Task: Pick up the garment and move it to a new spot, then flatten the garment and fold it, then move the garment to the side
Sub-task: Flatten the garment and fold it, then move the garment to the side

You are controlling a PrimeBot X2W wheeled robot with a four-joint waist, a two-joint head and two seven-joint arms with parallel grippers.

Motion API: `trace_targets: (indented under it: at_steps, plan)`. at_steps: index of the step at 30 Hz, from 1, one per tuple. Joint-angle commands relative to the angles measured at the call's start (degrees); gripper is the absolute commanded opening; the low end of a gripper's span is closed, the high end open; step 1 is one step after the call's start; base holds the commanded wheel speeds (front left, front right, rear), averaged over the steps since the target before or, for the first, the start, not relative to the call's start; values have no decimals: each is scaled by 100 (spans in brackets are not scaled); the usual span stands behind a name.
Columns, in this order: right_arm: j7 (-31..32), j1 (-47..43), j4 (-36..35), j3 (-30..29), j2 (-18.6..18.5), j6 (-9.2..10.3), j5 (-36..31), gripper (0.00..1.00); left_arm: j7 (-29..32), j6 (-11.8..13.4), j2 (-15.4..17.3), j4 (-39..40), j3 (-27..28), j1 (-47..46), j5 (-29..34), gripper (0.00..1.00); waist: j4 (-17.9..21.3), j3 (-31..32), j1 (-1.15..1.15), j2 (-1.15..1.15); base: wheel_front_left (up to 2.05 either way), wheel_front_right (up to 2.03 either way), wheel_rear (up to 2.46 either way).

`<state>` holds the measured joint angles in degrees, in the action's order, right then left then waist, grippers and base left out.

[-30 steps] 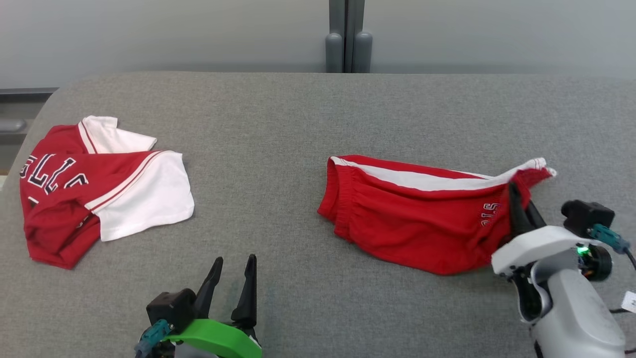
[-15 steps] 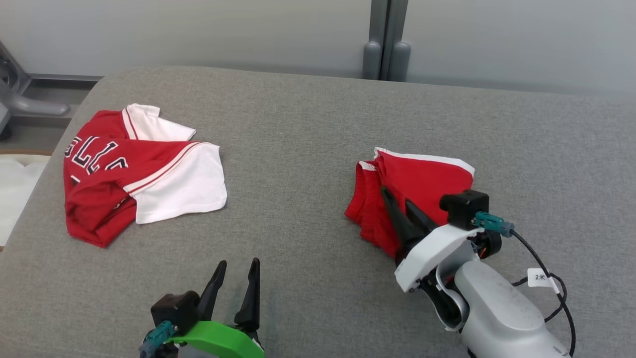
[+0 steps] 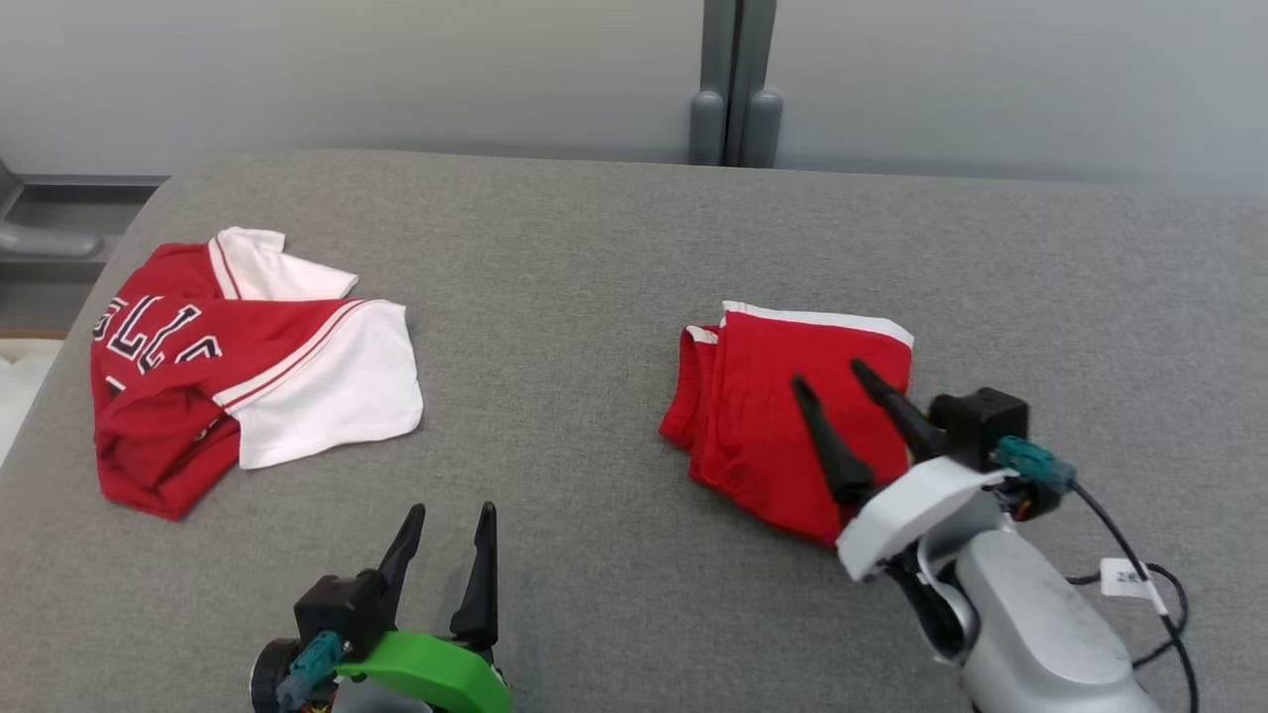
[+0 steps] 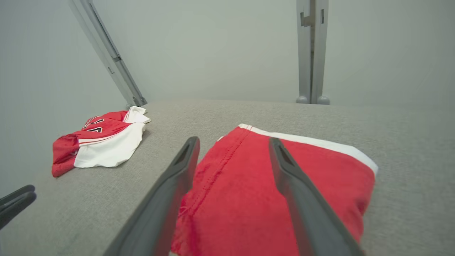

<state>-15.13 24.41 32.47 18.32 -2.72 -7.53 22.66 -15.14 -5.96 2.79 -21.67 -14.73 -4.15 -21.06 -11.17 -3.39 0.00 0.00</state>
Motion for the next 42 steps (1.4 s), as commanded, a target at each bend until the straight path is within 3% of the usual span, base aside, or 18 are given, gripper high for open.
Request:
trace_targets:
  at_steps: [1, 7, 15, 27, 37, 42]
  plan:
    - [-1, -207, -64, -366, -40, 9, -304, 100, -1, 62, 22, 54, 59, -75, 214, 100, 192, 61, 0, 0, 0, 0, 0]
    - [-1, -812, -333, -1577, -31, 9, -1211, 100, 0, 151, 22, 143, 113, -22, 953, 100, 488, 135, 0, 0, 0, 0, 0]
    - [0, -1576, -337, -2215, -29, 9, -1545, 100, -1, 360, 22, 278, 84, 340, 1429, 100, 759, 280, 0, 0, 0, 0, 0]
    - [-1, -1747, -219, -2039, -32, 9, -1285, 100, -1, 553, 23, 390, -191, 558, 1423, 100, 796, 231, 0, 0, 0, 0, 0]
    - [-1, -604, -114, -1500, -34, 9, -1001, 100, -1, 544, 22, 598, -443, 31, 1316, 100, 360, -382, 0, 0, 0, 0, 0]
    - [0, -2, 201, -1531, -34, 9, -1123, 100, -1, 574, 22, 581, -574, -157, 1218, 100, 84, -675, 0, 0, 0, 0, 0]
